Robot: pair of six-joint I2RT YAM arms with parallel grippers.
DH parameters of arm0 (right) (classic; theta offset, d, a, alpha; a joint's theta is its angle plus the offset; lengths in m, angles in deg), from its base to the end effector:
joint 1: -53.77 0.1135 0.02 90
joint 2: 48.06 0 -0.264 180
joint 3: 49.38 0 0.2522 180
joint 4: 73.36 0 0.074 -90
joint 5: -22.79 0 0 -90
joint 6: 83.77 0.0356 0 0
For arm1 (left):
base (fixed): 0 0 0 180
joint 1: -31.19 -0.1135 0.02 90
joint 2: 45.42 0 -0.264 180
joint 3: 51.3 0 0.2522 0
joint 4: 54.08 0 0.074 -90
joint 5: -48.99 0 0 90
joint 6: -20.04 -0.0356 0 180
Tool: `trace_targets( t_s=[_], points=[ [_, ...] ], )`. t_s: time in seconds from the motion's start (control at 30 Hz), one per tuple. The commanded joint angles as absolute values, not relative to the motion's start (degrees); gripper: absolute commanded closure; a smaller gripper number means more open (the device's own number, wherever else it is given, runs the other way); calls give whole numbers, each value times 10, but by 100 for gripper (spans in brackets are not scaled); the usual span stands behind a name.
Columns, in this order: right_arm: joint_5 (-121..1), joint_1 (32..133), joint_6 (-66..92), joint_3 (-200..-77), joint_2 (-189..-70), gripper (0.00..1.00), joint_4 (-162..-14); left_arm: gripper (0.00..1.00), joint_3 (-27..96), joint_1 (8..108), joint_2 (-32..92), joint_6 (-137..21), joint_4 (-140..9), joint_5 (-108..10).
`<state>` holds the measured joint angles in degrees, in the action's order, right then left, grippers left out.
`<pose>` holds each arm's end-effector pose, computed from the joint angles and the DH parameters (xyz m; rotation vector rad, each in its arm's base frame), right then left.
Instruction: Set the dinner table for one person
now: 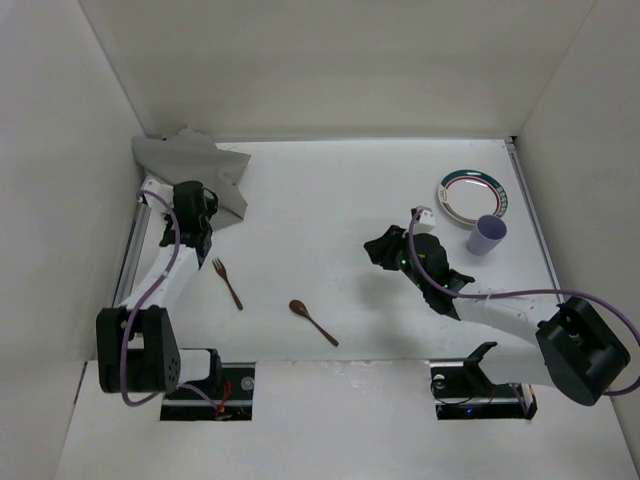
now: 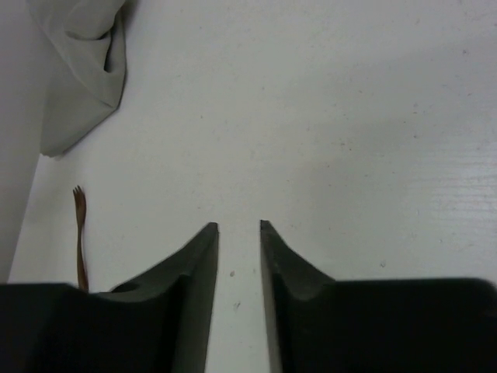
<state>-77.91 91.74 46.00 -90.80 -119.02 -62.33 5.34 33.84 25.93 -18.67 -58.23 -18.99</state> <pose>0.2064 0.1527 0.2041 0.1624 1.9517 0.7401 0.2811 0.0004 0.2650 -1.0055 1.5942 -0.2818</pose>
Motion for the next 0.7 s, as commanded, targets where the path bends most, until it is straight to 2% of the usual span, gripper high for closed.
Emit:
trace_targets(
  t_s=[0.0, 0.07, 0.13, 0.17, 0.3, 0.43, 0.67],
  points=[
    [-779, 923, 456, -924, -1196, 55, -596, 80, 117, 297, 309, -175, -547, -197],
    [-774, 923, 453, -925, -1196, 44, -594, 73, 150, 276, 349, -180, -550, -195],
    [-782, 923, 449, -925, -1196, 39, -591, 59, 191, 251, 401, -177, -558, -214],
    [-782, 923, 447, -925, -1201, 37, -588, 55, 209, 243, 423, -178, -561, -227],
    [-766, 923, 450, -928, -1205, 35, -587, 52, 274, 223, 530, -162, -572, -300],
    [-765, 926, 447, -927, -1211, 34, -580, 56, 336, 227, 627, -160, -585, -321],
    [-768, 926, 452, -924, -1208, 34, -579, 81, 367, 275, 709, -146, -572, -335]
  ],
)
